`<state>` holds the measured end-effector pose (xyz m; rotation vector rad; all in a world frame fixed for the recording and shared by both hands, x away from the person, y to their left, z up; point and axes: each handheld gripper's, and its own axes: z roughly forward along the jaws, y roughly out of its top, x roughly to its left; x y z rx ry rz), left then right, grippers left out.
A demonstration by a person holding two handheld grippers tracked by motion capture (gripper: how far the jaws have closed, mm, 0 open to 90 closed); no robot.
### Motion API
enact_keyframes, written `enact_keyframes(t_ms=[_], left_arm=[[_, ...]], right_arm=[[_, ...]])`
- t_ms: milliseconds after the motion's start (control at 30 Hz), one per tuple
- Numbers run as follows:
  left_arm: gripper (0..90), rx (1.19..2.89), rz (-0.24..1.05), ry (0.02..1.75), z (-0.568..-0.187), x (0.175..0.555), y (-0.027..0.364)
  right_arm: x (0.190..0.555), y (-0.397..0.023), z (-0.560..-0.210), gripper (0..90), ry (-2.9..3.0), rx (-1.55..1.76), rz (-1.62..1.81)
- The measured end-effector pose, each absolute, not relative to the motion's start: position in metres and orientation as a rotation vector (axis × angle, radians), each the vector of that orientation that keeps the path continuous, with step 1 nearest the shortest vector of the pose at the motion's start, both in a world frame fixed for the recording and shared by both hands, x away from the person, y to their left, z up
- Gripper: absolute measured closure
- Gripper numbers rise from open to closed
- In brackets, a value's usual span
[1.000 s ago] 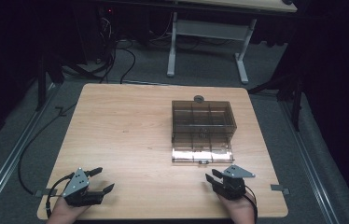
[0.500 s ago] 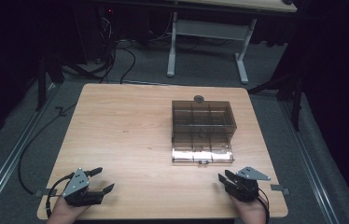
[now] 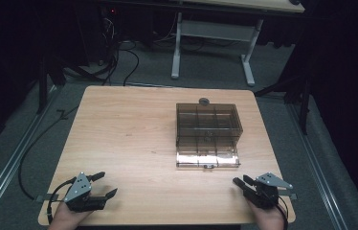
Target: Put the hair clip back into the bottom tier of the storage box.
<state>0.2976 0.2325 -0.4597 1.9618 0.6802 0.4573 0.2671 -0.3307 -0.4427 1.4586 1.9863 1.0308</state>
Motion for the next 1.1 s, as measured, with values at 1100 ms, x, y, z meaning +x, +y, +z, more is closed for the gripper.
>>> enact_keyframes(t_ms=[1100], left_arm=[[24.4, 1.962, 0.457, 0.682, -0.460, 0.298, 0.232]], right_arm=[[0.272, -0.330, -0.455, 80.0, 2.049, 1.502, 0.954]])
